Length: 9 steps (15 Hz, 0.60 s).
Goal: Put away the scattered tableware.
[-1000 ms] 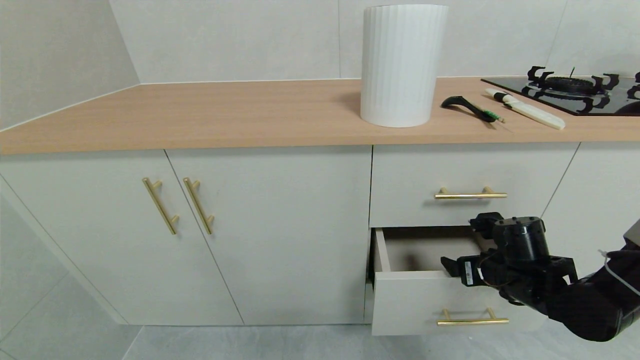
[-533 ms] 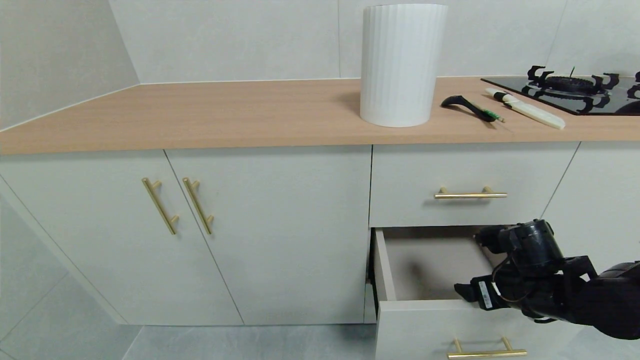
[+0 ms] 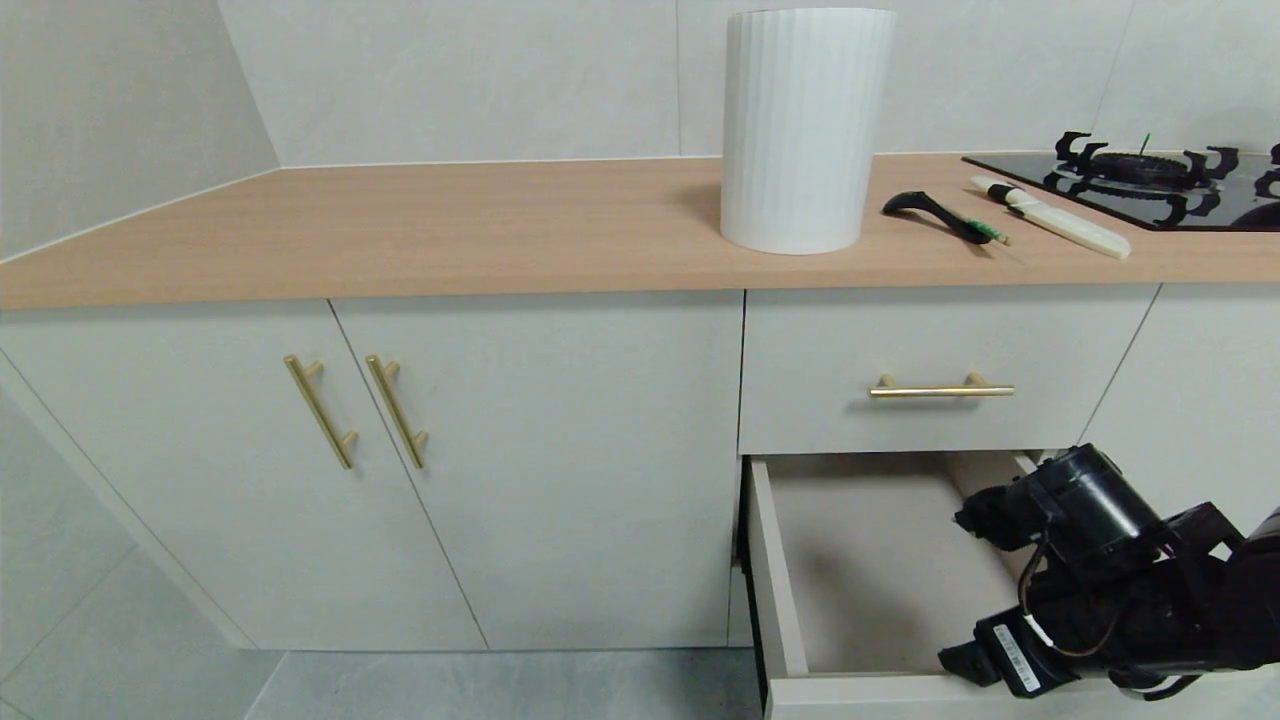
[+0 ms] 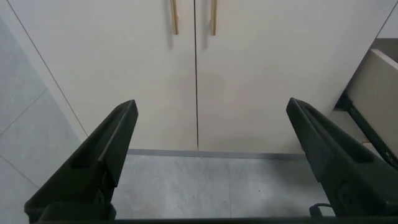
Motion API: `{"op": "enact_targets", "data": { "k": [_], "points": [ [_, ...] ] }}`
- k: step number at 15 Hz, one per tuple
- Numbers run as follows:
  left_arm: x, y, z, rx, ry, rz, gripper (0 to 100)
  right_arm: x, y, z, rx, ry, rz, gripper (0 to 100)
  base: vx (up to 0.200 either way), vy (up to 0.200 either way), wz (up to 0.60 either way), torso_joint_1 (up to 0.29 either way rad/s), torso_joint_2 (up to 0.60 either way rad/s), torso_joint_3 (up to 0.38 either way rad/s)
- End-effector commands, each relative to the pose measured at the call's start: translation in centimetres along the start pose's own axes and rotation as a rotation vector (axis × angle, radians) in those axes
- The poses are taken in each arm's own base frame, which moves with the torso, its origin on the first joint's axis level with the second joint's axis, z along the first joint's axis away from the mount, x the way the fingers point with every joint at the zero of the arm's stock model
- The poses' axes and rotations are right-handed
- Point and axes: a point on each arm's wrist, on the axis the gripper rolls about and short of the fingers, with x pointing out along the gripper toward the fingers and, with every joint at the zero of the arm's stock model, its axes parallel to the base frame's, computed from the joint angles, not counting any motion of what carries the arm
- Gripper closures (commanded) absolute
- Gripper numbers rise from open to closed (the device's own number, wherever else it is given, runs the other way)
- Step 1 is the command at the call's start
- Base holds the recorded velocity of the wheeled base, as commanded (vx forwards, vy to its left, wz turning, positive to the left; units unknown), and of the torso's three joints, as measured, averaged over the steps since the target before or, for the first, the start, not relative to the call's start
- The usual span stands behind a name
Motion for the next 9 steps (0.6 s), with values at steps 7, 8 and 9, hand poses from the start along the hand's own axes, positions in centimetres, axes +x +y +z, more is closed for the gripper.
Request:
{"op": "enact_targets", "data": {
  "k": [7, 8, 9],
  "points": [
    [0.0, 0.0, 0.0, 0.000, 0.001, 0.000, 0, -1.3, 0.4, -1.3, -0.109, 0.154, 0.000, 0, 0.000, 0.000, 0.00, 0.000, 0.00, 0.000],
    [0.0, 0.0, 0.0, 0.000, 0.001, 0.000, 0, -1.4, 0.5, -1.6, -0.130, 0.177, 0.001, 0, 0.000, 0.000, 0.00, 0.000, 0.00, 0.000],
    [0.0, 0.0, 0.0, 0.000, 0.001, 0.000, 0, -1.4, 0.5, -1.6, -0.134, 0.178, 0.002, 0, 0.000, 0.000, 0.00, 0.000, 0.00, 0.000]
  ]
}}
